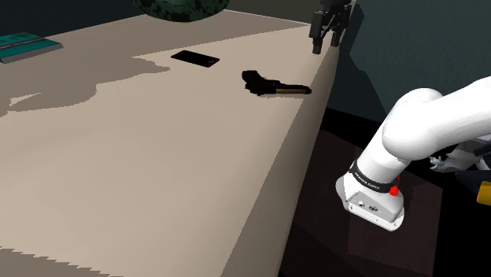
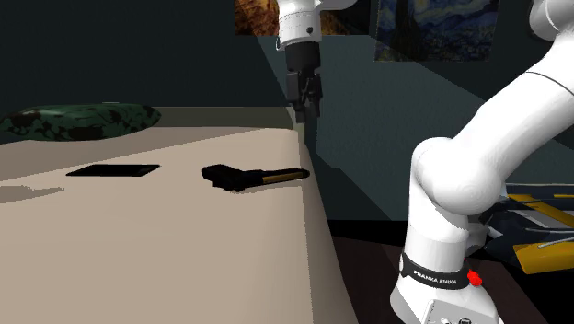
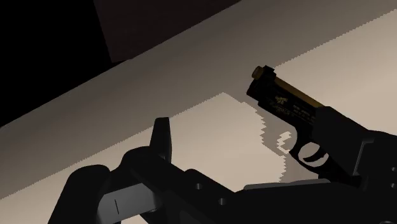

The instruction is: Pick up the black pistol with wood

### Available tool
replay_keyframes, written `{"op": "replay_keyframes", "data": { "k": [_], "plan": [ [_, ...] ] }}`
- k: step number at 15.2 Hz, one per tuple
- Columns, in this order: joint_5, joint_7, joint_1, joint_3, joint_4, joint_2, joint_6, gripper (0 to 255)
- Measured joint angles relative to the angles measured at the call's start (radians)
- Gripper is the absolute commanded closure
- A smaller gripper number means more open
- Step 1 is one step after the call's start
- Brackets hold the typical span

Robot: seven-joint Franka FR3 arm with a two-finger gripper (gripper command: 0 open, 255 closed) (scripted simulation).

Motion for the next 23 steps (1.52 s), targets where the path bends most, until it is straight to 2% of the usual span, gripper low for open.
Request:
{"op": "replay_keyframes", "data": {
  "k": [3, 7, 17, 23],
  "plan": [
    [0.022, 0.038, 0.004, 0.019, -0.010, 0.015, 0.034, 0],
    [0.080, 0.144, 0.011, 0.069, -0.028, 0.081, 0.149, 0],
    [0.172, 0.403, 0.019, 0.189, 0.049, 0.336, 0.430, 0],
    [0.180, 0.432, 0.023, 0.206, 0.004, 0.374, 0.525, 0]
  ]
}}
